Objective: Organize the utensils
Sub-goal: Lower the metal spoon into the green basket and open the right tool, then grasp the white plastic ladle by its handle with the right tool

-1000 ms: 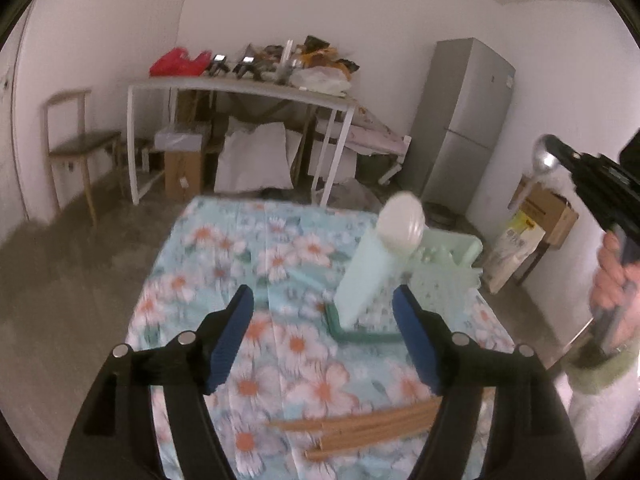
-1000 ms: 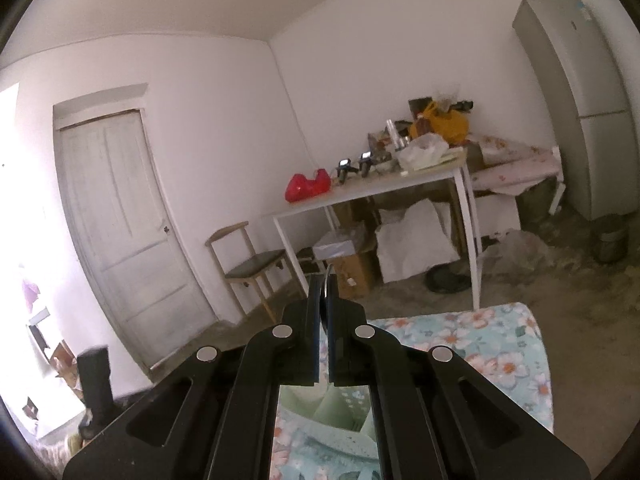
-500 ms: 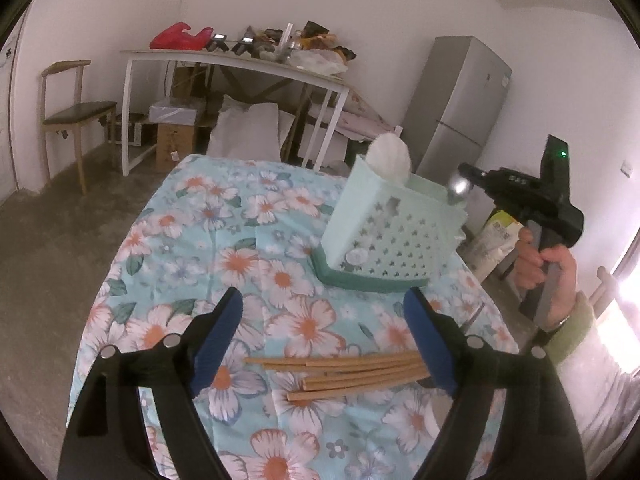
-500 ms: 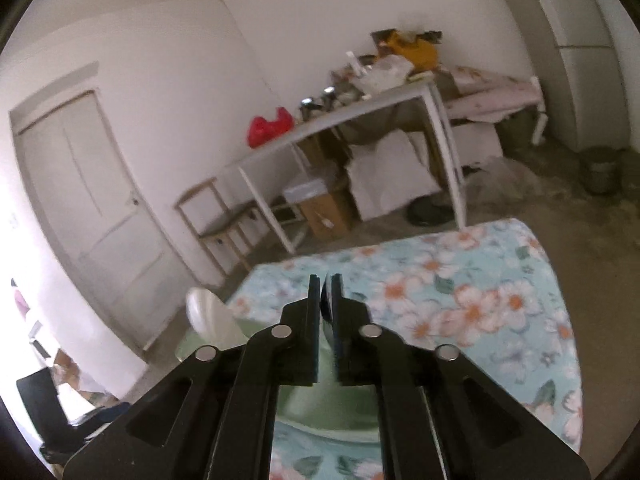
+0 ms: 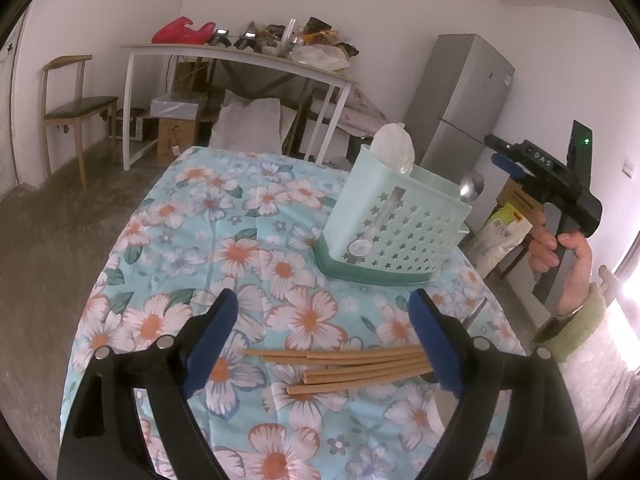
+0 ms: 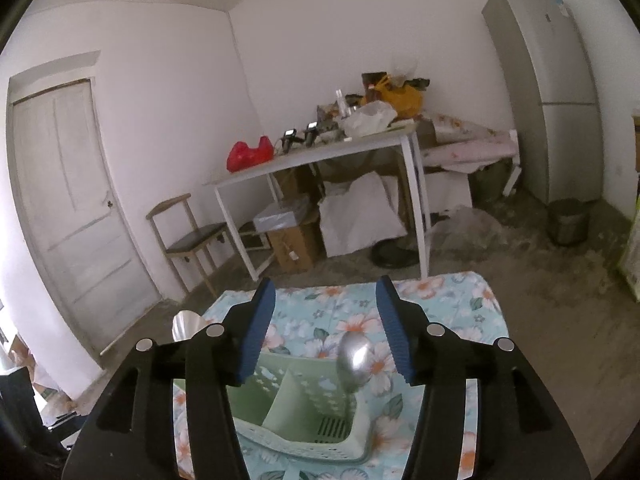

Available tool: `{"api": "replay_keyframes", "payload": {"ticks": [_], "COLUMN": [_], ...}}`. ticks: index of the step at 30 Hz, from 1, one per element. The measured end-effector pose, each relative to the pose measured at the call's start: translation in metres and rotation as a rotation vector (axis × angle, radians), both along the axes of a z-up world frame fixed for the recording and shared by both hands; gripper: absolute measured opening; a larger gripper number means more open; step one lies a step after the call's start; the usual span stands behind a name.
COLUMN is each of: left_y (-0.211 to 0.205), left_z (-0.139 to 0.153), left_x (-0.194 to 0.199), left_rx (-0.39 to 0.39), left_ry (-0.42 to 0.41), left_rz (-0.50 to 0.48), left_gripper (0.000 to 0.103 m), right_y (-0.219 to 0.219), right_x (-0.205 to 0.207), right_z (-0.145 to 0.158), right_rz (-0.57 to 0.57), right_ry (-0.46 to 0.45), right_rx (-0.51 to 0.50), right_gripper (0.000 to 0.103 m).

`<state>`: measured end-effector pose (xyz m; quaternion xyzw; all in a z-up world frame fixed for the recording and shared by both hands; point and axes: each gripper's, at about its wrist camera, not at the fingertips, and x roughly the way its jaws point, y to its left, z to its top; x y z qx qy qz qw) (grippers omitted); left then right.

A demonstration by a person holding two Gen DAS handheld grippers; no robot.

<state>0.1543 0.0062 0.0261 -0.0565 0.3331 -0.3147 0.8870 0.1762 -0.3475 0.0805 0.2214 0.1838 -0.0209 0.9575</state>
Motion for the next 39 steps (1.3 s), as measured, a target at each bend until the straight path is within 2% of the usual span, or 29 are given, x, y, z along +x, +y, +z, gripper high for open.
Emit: {"api": "replay_keyframes", "payload": {"ticks": [10, 14, 18, 23, 29, 31, 33, 36, 39], "left_y": [0.002, 0.001, -0.002, -0.005, -0.006, -0.007, -0.008, -0.009, -0.009], "left_z": [0.000, -0.001, -0.002, -0.006, -0.014, -0.018, -0.021, -0.026, -0.028], "left_x": [-0.001, -0.004, -0.010, -0.014, -0.014, -0.014, -0.014, -0.016, -0.019], "left_rx": [0.000, -0.001, 0.007, 0.024, 0.053, 0.065, 0.071, 0.076, 0.082], "left_ry": [0.005, 0.011, 0.012, 0.025, 0.054, 0.065, 0.080, 0.097, 0.107], "left_rz": [0.006, -0.001, -0.013, -0.017, 0.013, 0.020, 0.021, 0.010, -0.006], "left_gripper": [0.086, 0.087, 0.089, 0.089, 0.090, 0.090, 0.090, 0.090, 0.090], "right_y": [-0.003, 0.012, 0.035, 0.074, 0.141, 0.165, 0.194, 0.222, 0.233], "right_x": [-0.032, -0.052, -0.074, -0.096, -0.118, -0.125, -0.134, -0.135, -0.129], "right_z": [0.017, 0.020, 0.010, -0.016, -0.058, -0.070, -0.081, -0.092, -0.101], "right_rz": [-0.039, -0.049, -0.019, 0.066, 0.318, 0.387, 0.431, 0.422, 0.410], "right_ry": [-0.057, -0.046, 0.009, 0.123, 0.256, 0.292, 0.321, 0.339, 0.357], "right_rx": [0.032, 0.032, 0.007, -0.077, -0.120, -0.153, -0.234, -0.379, -0.454], "right_gripper": [0.055, 0.060, 0.061, 0.061, 0.061, 0.061, 0.058, 0.051, 0.042]}}
